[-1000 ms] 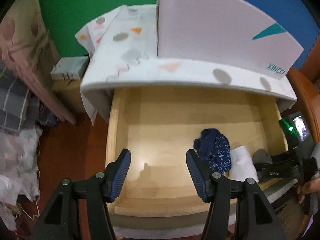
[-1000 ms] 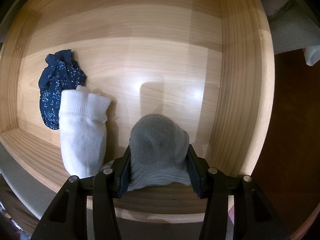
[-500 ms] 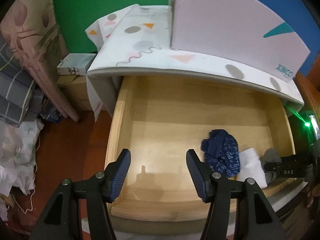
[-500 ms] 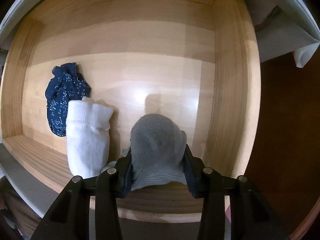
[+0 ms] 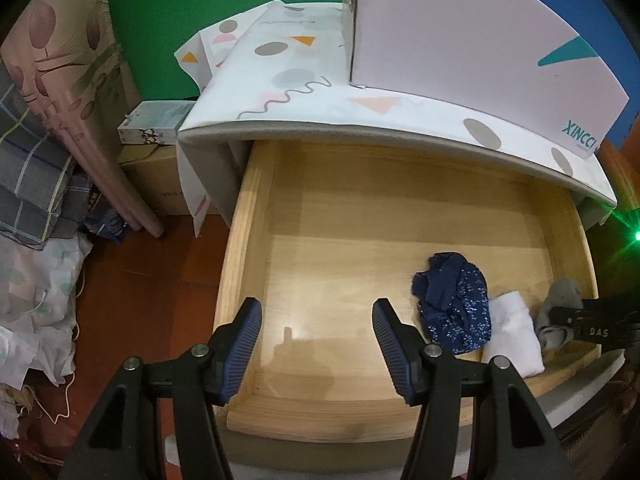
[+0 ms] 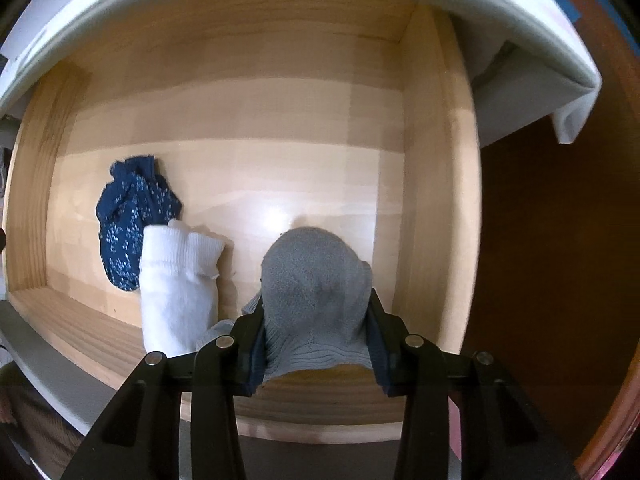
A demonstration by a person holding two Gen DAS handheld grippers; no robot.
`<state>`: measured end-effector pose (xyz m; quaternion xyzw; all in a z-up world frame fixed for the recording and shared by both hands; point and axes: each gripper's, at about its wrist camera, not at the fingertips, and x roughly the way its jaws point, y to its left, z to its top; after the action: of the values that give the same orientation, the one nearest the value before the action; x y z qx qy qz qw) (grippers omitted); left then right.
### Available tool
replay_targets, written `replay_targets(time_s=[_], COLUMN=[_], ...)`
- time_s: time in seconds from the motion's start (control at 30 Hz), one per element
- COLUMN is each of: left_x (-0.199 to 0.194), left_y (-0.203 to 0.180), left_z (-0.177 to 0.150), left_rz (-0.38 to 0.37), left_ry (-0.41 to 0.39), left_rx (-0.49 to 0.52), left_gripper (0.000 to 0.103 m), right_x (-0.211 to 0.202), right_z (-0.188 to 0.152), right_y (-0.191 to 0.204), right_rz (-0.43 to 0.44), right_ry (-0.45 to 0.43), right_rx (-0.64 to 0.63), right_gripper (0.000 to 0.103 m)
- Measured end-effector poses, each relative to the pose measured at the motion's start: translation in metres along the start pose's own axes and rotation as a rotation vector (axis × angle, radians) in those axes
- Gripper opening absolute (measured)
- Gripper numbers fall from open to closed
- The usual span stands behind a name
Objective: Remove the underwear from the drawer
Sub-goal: 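Lift the grey ribbed sock with the right tool toward the box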
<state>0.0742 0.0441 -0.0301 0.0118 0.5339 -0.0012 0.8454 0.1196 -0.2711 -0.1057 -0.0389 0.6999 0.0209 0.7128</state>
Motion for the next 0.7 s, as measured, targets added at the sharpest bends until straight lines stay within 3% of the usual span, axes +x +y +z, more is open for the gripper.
replay_targets(time_s=[0.37,0.7], left_x=[0.000,-0.002], left_y=[0.004,0.006], left_z=[0.000,-0.002], left_rz=[0.007,0.016], left_ry=[0.000,-0.013], left_rx=[-0.011,-0.026], left_gripper=[0.059,0.059], right_x=[-0.032,-0.101], right_z=[-0.003,0.004], right_y=[-0.004,-0.008], right_rz=[0.018,0.033], right_ry=[-0.046,-0.134], right_rx=[0.021,0.009], right_gripper=[0.039,0.039])
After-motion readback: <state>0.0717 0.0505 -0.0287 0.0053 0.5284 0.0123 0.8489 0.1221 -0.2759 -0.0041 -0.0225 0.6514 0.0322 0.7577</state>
